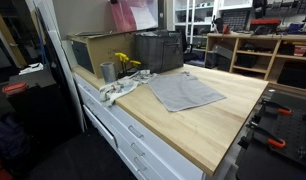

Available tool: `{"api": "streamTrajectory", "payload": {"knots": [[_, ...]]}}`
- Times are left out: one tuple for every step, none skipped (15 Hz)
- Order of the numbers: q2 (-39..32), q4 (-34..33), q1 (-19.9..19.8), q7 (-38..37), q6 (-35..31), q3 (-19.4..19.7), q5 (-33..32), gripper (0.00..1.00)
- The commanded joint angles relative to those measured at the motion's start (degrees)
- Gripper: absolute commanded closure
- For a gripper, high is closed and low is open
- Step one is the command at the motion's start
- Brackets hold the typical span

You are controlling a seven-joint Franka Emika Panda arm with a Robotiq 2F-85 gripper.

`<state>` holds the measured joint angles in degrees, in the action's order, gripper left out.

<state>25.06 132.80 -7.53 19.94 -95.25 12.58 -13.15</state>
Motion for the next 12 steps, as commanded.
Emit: {"api": "streamTrajectory", "payload": {"knots": [[-1.89,0.48,0.66,-1.56,-4.15,-0.27,1.01,0.0],[-3.13,0.4,1.08,-1.88,-6.87,-0.1,2.43,0.0],[-4.39,0.26,1.51,-1.8,-9.62,0.24,4.72,0.0],[-6.51,-0.04,1.75,-2.67,-13.42,0.15,6.63,0.0],[-8.58,-0.49,1.98,-3.02,-16.68,0.09,8.61,0.0],[-11.51,-1.23,2.21,-3.25,-20.35,-0.04,10.41,0.0],[-13.9,-1.77,2.35,-3.34,-23.34,-0.14,12.2,0.0],[-16.79,-2.39,2.48,-3.12,-26.29,-0.1,14.18,0.0],[-19.64,-3.13,2.48,-2.86,-28.69,-0.16,16.25,0.0],[-22.66,-4.11,2.35,-2.83,-30.79,-0.31,18.25,0.0],[-25.25,-5.02,2.16,-2.84,-32.34,-0.56,20.38,0.0],[-27.9,-6.06,1.84,-3.33,-33.45,-0.91,22.38,0.0]]}}
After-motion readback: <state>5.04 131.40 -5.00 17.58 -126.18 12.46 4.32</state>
